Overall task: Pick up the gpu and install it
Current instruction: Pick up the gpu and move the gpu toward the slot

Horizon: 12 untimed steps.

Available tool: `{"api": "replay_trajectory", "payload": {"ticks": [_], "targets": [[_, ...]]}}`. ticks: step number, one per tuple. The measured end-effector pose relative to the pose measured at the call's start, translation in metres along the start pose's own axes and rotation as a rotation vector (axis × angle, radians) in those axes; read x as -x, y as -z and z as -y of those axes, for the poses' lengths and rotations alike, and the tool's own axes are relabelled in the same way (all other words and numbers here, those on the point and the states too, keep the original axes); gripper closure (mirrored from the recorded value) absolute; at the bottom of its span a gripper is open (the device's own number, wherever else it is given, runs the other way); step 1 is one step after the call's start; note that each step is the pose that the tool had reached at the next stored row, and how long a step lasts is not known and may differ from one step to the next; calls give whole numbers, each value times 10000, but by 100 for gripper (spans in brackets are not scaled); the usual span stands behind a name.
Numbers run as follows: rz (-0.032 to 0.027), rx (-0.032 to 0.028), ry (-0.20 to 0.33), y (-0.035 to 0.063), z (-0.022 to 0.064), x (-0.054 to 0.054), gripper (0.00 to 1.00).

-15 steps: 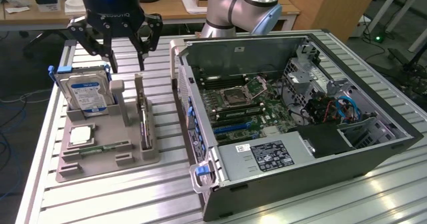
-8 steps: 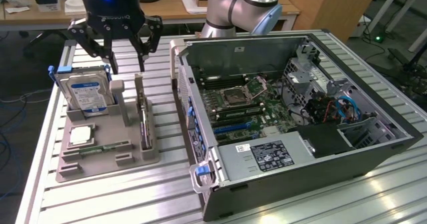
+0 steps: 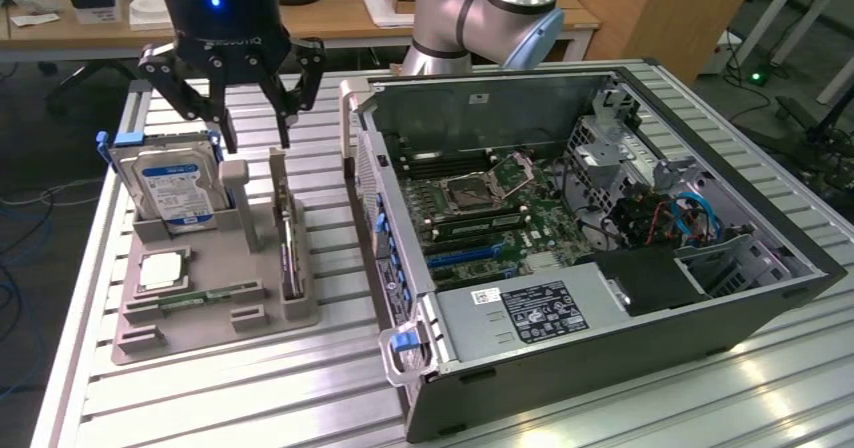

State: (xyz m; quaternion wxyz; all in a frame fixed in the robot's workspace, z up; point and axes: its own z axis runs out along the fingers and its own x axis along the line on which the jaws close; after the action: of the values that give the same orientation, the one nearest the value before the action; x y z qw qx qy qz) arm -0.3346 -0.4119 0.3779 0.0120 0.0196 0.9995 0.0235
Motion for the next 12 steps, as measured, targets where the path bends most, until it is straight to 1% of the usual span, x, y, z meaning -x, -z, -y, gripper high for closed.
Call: {"api": "replay_trajectory", "payload": {"ticks": [12], "targets": [[10,0,0,-60,6,-2,47]]}}
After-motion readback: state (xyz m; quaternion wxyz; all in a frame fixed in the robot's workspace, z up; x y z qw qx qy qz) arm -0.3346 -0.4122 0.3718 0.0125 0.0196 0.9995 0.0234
